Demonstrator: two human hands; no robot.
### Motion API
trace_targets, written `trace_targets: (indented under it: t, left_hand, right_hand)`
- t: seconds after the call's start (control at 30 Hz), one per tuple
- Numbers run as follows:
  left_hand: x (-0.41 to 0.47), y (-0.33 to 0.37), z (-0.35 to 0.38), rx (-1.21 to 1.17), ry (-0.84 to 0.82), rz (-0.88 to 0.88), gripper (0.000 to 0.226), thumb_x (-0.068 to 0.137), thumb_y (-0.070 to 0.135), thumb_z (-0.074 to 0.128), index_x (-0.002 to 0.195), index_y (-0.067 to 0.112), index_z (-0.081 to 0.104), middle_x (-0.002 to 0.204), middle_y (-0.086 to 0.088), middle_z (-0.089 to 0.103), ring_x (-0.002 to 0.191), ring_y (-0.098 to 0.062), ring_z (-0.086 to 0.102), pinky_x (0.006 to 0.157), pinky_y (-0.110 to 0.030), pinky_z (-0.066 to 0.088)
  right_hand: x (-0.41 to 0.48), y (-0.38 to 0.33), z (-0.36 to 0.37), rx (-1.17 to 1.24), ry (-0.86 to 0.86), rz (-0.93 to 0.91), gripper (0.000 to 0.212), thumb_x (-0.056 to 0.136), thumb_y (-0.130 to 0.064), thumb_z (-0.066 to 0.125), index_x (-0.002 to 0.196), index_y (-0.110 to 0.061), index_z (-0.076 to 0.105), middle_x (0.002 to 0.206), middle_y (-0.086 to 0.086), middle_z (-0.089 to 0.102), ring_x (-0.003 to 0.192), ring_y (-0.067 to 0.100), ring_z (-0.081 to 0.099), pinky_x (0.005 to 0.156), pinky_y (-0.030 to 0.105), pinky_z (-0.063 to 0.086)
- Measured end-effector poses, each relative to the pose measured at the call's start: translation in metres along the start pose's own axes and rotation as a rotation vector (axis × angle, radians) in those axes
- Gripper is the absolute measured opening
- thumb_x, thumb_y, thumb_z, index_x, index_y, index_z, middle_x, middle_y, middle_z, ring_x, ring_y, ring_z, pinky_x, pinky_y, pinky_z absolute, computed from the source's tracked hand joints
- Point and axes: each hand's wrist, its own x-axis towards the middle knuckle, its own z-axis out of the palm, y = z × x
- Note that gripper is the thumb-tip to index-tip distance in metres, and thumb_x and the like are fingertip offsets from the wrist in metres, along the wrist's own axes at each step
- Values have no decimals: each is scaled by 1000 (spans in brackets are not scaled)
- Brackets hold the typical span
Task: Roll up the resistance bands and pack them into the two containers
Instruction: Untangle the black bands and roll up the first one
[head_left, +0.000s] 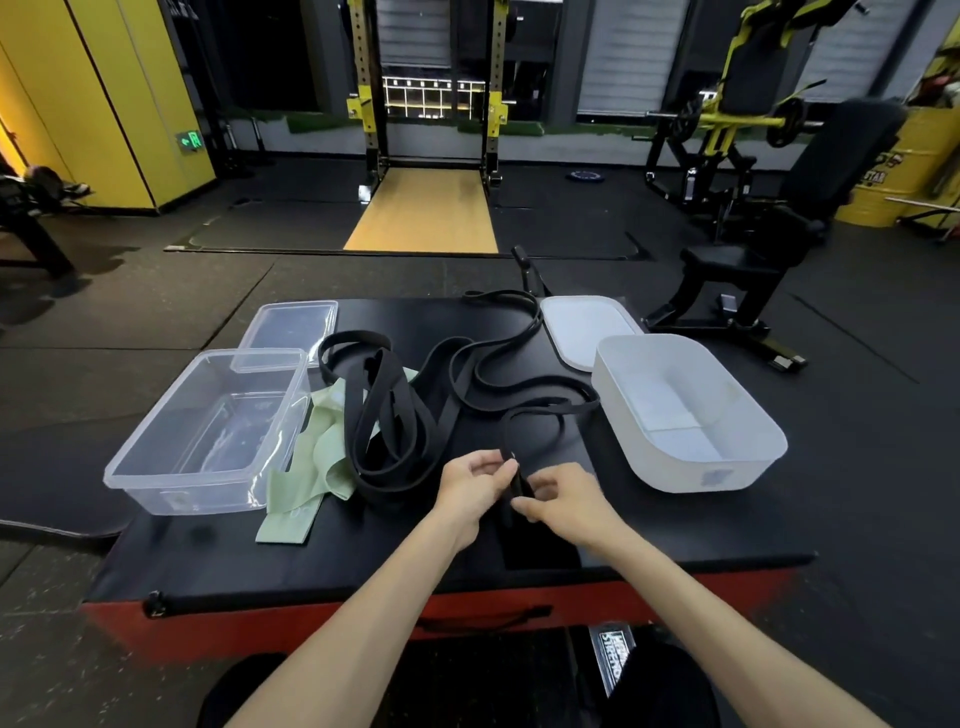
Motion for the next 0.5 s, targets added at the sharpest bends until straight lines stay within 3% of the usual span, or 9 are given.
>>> trace_targets:
  t: [0.1, 0.23, 0.3, 0.37, 0.43, 0.5]
  left_hand:
    - [3, 0, -3, 171, -9, 100, 10, 86, 7, 68, 87, 16, 63, 85, -4, 67, 76, -11, 61, 74, -18, 48]
    - [3, 0, -9, 396, -26, 150, 34, 81, 19, 74, 110, 18, 56, 91, -2, 70, 94, -16, 64, 90, -29, 50]
    - [0, -1, -11, 501, -31, 198, 47, 80, 19, 74, 115, 28, 45, 87, 1, 68, 91, -12, 62, 84, -23, 46]
    - [-4, -1, -13, 605, -42, 293, 57, 79, 15, 75, 119, 34, 39, 86, 3, 63, 77, -9, 60, 72, -15, 45]
    - [-5, -4, -15, 730, 0, 399, 61, 76, 14, 78, 121, 33, 42, 94, 1, 54, 67, -10, 55, 70, -18, 48]
    - [-4, -7, -17, 904, 46, 496, 54, 76, 17, 79, 118, 31, 48, 104, 2, 41, 70, -12, 52, 75, -25, 47]
  right_hand:
    - [-6, 0, -1, -49, 121, -60, 18, 81, -24, 72, 99, -19, 73, 92, -1, 73, 91, 10, 64, 82, 22, 46]
    - [-13, 7, 1, -193, 203, -197, 11, 84, -17, 67, 90, -10, 72, 76, 0, 68, 75, 15, 58, 70, 28, 41]
    - [-13, 14, 1, -290, 195, -260, 14, 86, -18, 64, 93, -11, 73, 76, -4, 63, 77, 15, 54, 70, 27, 38]
    - [-12, 18, 2, -385, 175, -281, 22, 89, -21, 61, 108, -16, 71, 96, 1, 64, 95, 19, 56, 79, 28, 41]
    - [-12, 18, 3, -462, 155, -300, 25, 92, -22, 57, 114, -17, 69, 104, 4, 60, 104, 22, 54, 79, 28, 39]
    - [-13, 18, 4, -523, 132, -338, 26, 94, -22, 53, 114, -17, 68, 103, 5, 57, 104, 22, 53, 73, 25, 34]
